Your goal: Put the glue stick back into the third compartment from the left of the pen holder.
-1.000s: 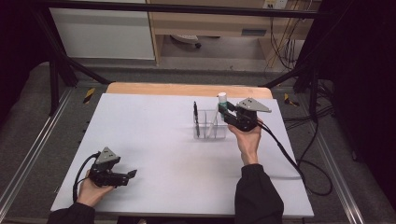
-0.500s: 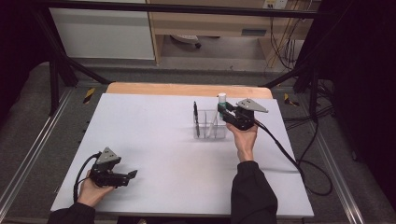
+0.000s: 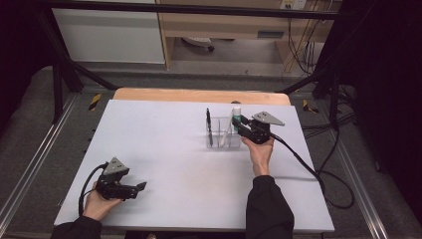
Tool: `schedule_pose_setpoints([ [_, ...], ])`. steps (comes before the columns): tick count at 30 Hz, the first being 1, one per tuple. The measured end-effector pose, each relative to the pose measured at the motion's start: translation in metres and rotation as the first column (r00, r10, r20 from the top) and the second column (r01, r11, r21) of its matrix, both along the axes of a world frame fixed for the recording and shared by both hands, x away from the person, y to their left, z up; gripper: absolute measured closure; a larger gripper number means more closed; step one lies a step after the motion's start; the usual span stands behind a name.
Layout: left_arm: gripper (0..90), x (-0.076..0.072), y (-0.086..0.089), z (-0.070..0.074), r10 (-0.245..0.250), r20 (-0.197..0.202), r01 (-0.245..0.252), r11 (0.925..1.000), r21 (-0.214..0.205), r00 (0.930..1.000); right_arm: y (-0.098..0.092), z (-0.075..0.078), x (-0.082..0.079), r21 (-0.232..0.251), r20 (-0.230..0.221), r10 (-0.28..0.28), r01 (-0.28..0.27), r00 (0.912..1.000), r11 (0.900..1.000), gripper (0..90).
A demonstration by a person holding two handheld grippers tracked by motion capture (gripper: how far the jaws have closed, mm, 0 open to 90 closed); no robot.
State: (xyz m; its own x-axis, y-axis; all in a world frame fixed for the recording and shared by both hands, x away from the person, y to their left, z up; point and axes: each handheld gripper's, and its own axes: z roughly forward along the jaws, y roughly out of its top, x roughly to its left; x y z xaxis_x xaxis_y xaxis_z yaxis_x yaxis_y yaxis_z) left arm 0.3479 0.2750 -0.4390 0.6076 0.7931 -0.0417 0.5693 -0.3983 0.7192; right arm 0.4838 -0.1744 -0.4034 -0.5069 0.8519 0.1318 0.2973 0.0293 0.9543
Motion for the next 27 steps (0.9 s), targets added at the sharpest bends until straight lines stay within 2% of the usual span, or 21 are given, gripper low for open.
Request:
schedule_pose_setpoints([
  [4, 13.6, 0.0, 0.0, 0.0, 0.001, -0.002, -0.001, 1.0, -0.002, 1.0, -0.001, -0.006, -0.001, 0.013, -0.006, -0.007, 0.007, 1.0, 0.9999, 65.9],
  [10, 13.6, 0.0, -0.001, -0.001, 0.0, -0.003, 0.0, 1.0, -0.001, 1.0, 0.0, -0.011, -0.002, 0.0, -0.009, -0.005, 0.005, 1.0, 1.0, 65.8],
  [16, 13.7, 0.0, -0.001, -0.001, 0.0, -0.004, 0.0, 1.0, 0.0, 1.0, 0.001, -0.016, -0.004, -0.044, -0.01, -0.002, 0.001, 0.9999, 0.999, 65.2],
  [20, 13.7, 0.0, -0.001, 0.0, 0.001, -0.004, -0.001, 1.0, -0.001, 1.0, 0.001, -0.014, -0.007, -0.042, -0.001, 0.008, -0.008, 1.0, 0.9991, 59.2],
  [22, 13.7, 0.0, -0.001, 0.0, 0.001, -0.004, -0.001, 1.0, -0.002, 1.0, -0.002, -0.01, -0.008, -0.05, 0.008, 0.004, -0.004, 1.0, 0.9988, 58.0],
  [27, 13.7, 0.0, -0.002, 0.0, -0.001, -0.005, 0.001, 1.0, -0.002, 1.0, -0.009, 0.0, -0.014, -0.065, 0.014, 0.002, -0.001, 0.9999, 0.9979, 48.3],
])
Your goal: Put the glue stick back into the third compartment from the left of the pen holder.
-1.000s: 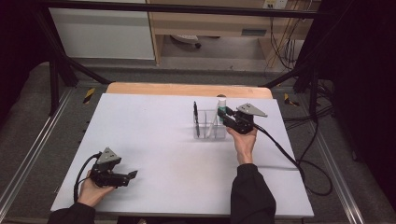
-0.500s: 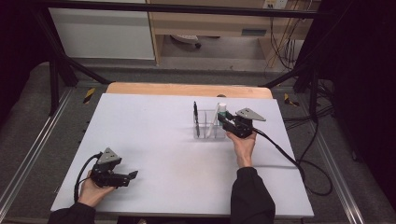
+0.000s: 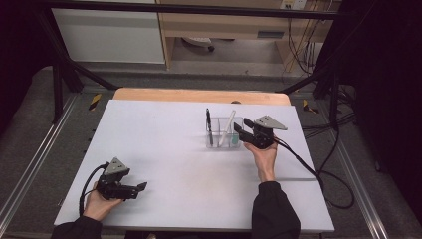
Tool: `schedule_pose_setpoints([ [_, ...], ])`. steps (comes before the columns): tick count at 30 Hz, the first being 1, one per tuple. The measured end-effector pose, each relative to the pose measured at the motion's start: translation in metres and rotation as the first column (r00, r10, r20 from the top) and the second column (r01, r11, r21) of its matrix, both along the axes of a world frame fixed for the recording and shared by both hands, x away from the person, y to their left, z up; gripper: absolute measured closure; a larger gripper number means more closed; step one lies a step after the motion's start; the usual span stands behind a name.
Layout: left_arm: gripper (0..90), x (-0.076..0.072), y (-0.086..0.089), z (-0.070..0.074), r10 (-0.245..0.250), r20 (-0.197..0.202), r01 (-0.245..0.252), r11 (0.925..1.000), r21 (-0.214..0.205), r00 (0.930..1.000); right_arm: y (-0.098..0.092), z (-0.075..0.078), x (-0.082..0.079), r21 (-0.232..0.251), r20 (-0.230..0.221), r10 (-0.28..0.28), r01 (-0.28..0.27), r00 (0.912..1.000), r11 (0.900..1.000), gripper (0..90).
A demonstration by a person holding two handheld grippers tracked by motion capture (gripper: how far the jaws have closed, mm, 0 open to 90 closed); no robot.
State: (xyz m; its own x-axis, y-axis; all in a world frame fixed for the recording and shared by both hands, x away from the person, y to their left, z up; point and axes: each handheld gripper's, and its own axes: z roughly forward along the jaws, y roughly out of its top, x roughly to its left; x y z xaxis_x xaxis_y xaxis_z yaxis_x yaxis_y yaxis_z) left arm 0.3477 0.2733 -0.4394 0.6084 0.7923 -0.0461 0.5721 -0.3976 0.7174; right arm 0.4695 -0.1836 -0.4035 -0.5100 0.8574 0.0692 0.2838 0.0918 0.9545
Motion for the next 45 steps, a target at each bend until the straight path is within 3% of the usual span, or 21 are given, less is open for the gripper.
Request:
schedule_pose_setpoints([
  [5, 13.7, 0.0, 0.0, 0.0, 0.0, 0.0, 0.0, 1.0, 0.001, 1.0, -0.007, 0.009, -0.008, -0.023, -0.018, 0.009, -0.01, 0.9998, 0.9997, 35.2],
  [8, 13.7, 0.0, 0.0, -0.001, 0.001, -0.002, -0.001, 1.0, 0.003, 1.0, -0.011, 0.012, -0.014, -0.03, -0.067, 0.019, -0.021, 0.9976, 0.9993, 28.9],
  [12, 13.7, 0.001, 0.0, -0.001, -0.002, -0.002, 0.002, 1.0, 0.007, 1.0, -0.013, 0.015, -0.024, -0.051, -0.093, 0.05, -0.055, 0.9944, 0.9972, 19.7],
  [16, 13.6, 0.001, -0.001, -0.002, 0.0, -0.003, 0.0, 1.0, 0.005, 1.0, -0.016, 0.017, -0.033, -0.073, -0.142, 0.092, -0.103, 0.9855, 0.992, 11.6],
  [22, 12.7, 0.001, -0.001, -0.003, -0.001, -0.007, 0.001, 1.0, 0.008, 1.0, -0.022, 0.017, -0.044, -0.115, -0.234, 0.136, -0.166, 0.9627, 0.9793, 1.8],
  [27, 11.8, 0.001, -0.003, -0.003, -0.008, -0.013, 0.008, 0.9999, 0.011, 0.9999, -0.027, 0.01, -0.058, -0.101, -0.257, 0.164, -0.196, 0.9522, 0.9754, 0.7],
  [38, 10.4, 0.001, -0.004, -0.005, -0.011, -0.012, 0.012, 0.9998, 0.017, 0.9999, -0.044, -0.016, -0.083, -0.132, -0.297, 0.204, -0.251, 0.9329, 0.9588, 0.6],
  [45, 10.3, 0.0, -0.005, -0.005, -0.016, -0.012, 0.017, 0.9997, 0.018, 0.9998, -0.059, -0.033, -0.096, -0.124, -0.317, 0.204, -0.253, 0.9264, 0.9594, 0.7],
])
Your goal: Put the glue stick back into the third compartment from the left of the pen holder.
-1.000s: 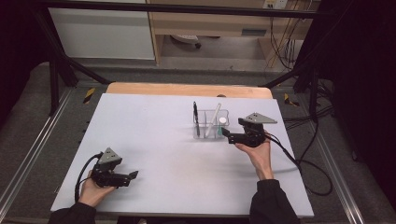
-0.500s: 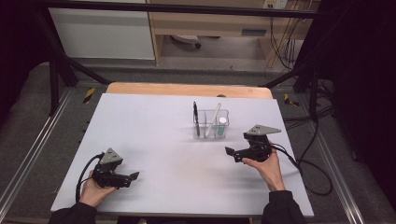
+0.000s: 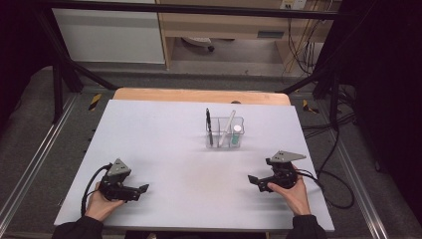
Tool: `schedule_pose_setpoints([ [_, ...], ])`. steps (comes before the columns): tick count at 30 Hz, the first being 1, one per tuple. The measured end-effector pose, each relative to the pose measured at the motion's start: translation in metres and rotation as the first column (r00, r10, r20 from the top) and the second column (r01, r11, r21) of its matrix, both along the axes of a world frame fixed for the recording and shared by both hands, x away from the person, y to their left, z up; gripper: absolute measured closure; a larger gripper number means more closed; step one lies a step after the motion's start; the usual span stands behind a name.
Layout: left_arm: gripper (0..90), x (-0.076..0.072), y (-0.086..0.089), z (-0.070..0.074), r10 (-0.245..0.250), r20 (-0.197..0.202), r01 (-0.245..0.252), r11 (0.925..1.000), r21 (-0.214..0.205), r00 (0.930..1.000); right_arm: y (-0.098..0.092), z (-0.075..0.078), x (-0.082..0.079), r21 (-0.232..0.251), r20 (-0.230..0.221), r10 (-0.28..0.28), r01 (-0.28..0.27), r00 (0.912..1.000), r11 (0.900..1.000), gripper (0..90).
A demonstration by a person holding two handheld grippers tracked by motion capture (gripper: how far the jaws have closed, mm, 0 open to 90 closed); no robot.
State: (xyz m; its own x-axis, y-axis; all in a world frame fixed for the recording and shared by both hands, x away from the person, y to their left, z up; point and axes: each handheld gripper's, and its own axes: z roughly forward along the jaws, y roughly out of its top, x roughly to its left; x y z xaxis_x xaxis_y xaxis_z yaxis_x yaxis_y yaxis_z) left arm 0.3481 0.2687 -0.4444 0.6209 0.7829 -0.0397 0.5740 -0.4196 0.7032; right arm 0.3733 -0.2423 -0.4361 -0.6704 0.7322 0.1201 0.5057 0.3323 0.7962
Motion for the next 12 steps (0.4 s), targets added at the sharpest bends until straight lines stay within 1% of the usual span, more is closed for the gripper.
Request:
schedule_pose_setpoints([
  [5, 10.3, 0.0, -0.001, 0.0, -0.001, 0.0, 0.001, 1.0, 0.0, 1.0, -0.009, -0.009, -0.008, -0.004, -0.008, 0.004, -0.004, 1.0, 1.0, 0.6],
  [7, 10.3, 0.0, -0.001, 0.0, -0.004, 0.0, 0.004, 1.0, 0.001, 1.0, -0.012, -0.01, -0.01, -0.016, -0.009, 0.005, -0.005, 0.9999, 0.9999, 0.6],
  [10, 10.3, 0.0, -0.001, 0.0, -0.005, -0.001, 0.005, 1.0, 0.001, 1.0, -0.014, -0.011, -0.012, -0.009, -0.013, 0.0, 0.0, 0.9999, 1.0, 0.6],
  [12, 10.3, 0.0, -0.001, 0.0, -0.006, 0.001, 0.006, 1.0, -0.001, 1.0, -0.015, -0.011, -0.013, -0.012, -0.012, 0.01, -0.011, 0.9999, 0.9999, 0.6],
])
